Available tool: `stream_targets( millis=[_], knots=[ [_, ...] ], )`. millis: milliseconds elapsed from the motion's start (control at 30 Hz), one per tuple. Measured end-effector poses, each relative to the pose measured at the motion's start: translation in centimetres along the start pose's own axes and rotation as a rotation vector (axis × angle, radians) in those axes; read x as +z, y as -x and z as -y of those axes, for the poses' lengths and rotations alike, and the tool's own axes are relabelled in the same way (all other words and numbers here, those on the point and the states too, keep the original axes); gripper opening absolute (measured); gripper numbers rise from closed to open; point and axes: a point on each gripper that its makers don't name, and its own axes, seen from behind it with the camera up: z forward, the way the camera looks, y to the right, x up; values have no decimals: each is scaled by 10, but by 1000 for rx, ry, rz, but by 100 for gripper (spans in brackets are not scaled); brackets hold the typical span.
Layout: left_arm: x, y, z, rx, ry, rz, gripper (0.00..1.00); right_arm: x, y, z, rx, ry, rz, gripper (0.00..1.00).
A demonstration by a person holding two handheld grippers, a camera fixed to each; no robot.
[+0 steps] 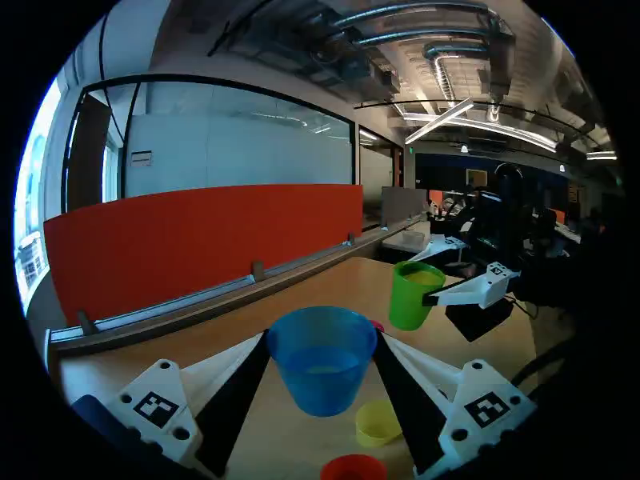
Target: Pour water
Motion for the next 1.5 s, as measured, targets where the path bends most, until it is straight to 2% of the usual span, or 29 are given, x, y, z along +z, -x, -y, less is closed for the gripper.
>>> stream_targets(
  millis=[800,1500],
  knots=[
    [-2,0,-5,4,9,-1,88,3,-8,3,6,-2,-18,93],
    [-4,-1,-4,54,0,7,88,5,-11,11,23,-42,-2,93]
  ],
)
